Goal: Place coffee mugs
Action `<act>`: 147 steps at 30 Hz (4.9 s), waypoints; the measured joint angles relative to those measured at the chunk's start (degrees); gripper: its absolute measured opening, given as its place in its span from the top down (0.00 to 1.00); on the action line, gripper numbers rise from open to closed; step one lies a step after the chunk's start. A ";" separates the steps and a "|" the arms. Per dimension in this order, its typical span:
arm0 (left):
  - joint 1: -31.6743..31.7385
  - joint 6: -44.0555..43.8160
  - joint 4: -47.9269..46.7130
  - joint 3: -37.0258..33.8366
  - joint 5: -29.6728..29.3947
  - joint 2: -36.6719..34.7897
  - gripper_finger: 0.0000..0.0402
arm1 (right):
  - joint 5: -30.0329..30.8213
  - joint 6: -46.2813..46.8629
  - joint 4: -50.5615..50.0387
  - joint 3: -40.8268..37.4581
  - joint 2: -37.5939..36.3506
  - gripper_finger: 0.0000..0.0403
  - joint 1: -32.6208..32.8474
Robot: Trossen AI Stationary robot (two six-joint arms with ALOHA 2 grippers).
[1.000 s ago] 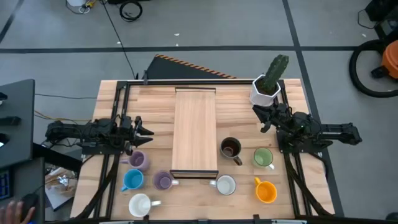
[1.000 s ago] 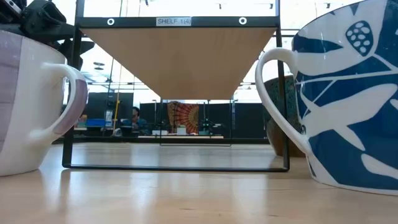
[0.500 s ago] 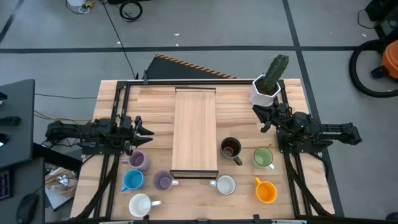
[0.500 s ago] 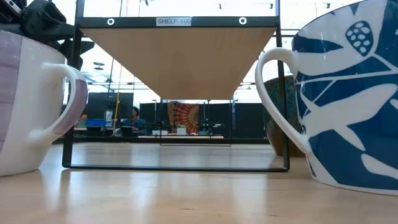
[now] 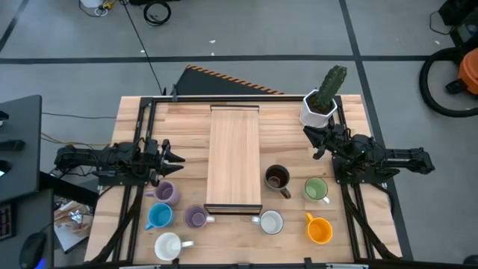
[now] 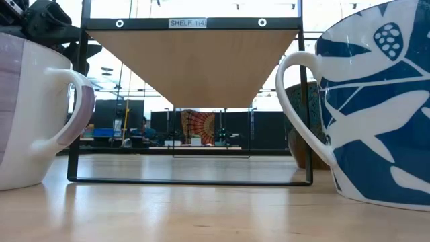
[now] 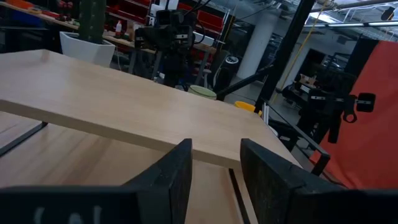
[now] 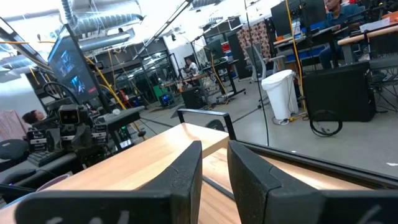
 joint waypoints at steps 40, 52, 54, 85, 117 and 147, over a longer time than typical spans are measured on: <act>0.00 -0.01 0.19 0.02 0.00 0.00 0.65 | 0.01 0.00 0.01 0.00 0.00 0.80 0.02; 0.05 -0.02 8.55 -0.01 -1.32 -0.02 0.65 | 0.01 1.30 3.82 0.01 0.01 0.80 0.00; 0.04 0.02 9.32 -0.01 -1.33 -0.02 0.65 | 0.00 1.47 5.09 0.02 0.01 0.80 0.00; 0.04 7.86 8.09 -0.01 -21.11 0.00 0.65 | -8.30 -1.71 4.32 8.77 4.65 0.80 0.08; 0.00 3.24 3.98 -0.01 -9.89 0.00 0.65 | -3.29 3.29 -51.94 56.59 53.50 0.80 1.65; 0.04 15.92 7.82 0.02 -18.20 0.00 0.65 | -26.47 48.93 -78.72 66.49 75.73 0.76 21.35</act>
